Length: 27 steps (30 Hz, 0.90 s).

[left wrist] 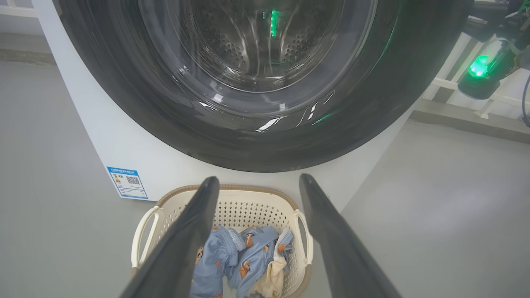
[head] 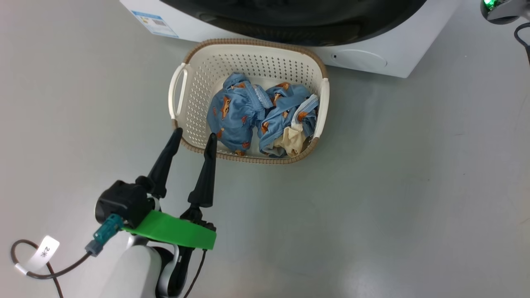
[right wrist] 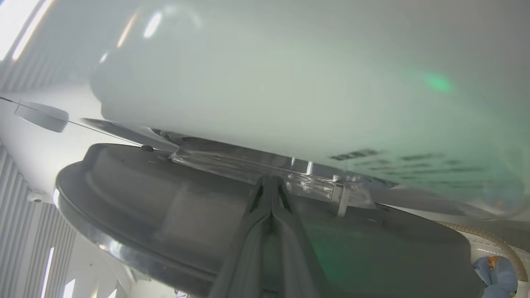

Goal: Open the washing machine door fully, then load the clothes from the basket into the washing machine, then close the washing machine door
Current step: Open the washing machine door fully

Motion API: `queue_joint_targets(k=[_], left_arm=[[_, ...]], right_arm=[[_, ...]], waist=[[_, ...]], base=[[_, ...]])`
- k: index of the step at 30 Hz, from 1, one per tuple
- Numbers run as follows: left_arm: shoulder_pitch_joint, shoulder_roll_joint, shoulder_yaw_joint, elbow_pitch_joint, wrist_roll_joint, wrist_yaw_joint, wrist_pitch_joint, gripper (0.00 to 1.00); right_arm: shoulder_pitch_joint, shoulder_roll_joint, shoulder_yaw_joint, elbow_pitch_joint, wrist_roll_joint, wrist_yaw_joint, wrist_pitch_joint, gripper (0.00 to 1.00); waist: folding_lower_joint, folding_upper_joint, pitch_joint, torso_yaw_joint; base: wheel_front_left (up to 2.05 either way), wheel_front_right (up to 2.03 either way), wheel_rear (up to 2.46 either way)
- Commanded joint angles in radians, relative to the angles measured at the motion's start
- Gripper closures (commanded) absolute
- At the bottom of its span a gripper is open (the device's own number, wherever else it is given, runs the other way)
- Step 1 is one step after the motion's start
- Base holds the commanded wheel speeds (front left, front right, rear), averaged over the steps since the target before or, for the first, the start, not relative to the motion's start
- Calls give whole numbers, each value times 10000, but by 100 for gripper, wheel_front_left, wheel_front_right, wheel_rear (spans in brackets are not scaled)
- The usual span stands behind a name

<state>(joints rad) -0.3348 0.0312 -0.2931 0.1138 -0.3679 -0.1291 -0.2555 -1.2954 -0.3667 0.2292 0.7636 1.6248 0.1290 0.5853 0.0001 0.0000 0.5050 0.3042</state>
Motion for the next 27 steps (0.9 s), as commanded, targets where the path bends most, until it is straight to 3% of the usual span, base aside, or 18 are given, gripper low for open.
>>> queue_joint_targets(k=[1, 27], left_arm=[[-99, 191, 279, -212, -41, -16, -63, 0], [982, 191, 716, -16, 441, -16, -63, 0]], right_arm=[[300, 339, 128, -465, -88, 17, 162, 100], [3237, 1250, 456, -2177, -52, 17, 1011, 100]], waist=[[0, 0, -136, -67], [0, 0, -1834, -415]], base=[[0, 0, 0], [0, 0, 0]])
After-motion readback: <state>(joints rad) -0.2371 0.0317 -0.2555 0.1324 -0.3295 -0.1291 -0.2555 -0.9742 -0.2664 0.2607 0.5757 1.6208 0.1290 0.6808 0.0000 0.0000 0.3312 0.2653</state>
